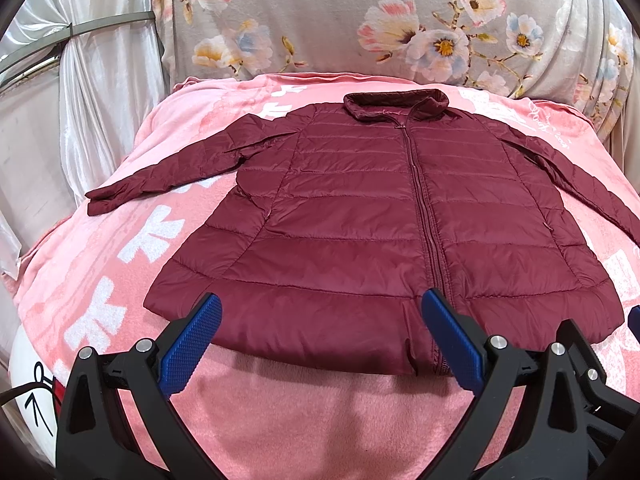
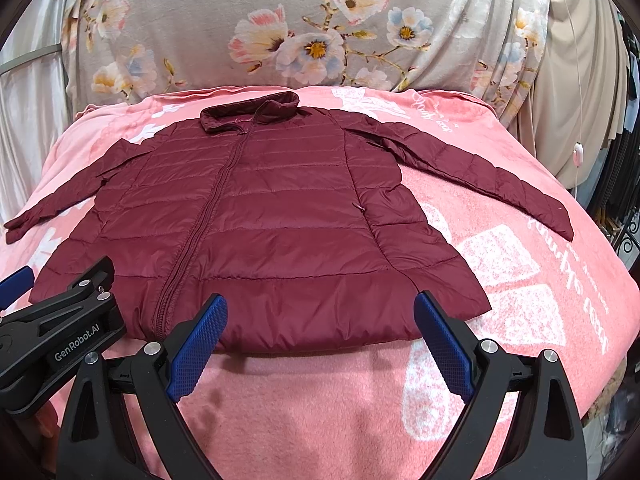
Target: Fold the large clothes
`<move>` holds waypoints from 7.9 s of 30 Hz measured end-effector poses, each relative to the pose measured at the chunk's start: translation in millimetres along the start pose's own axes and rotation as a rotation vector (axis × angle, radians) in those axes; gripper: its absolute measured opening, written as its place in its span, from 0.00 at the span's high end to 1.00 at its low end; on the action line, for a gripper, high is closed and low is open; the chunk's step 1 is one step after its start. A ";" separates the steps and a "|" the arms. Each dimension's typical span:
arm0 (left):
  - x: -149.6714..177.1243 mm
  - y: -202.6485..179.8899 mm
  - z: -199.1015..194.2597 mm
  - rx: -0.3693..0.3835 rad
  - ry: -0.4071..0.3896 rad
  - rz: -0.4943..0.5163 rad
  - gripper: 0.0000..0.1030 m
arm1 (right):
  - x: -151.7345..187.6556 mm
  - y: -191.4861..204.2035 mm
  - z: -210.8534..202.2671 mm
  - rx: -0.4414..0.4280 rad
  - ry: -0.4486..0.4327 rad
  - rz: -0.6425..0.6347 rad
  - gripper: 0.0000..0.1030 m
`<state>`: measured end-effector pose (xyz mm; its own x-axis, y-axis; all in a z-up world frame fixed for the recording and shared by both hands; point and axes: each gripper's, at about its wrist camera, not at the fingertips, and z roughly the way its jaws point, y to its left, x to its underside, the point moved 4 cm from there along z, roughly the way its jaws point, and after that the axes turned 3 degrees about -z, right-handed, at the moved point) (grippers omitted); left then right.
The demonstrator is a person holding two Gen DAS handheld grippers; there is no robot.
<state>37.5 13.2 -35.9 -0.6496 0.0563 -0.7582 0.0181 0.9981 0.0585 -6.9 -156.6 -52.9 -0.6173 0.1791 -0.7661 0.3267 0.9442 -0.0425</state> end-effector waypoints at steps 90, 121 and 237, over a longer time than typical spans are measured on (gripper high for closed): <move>-88.2 46.6 93.2 -0.023 -0.022 -0.180 0.05 | -250.4 -128.0 144.7 -0.253 -0.262 0.273 0.93; -136.1 62.1 136.6 0.138 -0.021 -0.278 0.05 | -180.5 169.1 218.4 -0.549 0.054 -0.201 0.59; -301.4 187.2 75.2 0.351 -0.435 -0.494 0.99 | -153.4 49.5 241.0 -0.236 0.074 0.044 0.87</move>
<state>293.8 184.9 154.7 -0.2869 -0.4696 -0.8350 0.0911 0.8543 -0.5117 276.4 -204.0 -92.0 -0.6598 0.2330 -0.7144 0.1839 0.9719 0.1472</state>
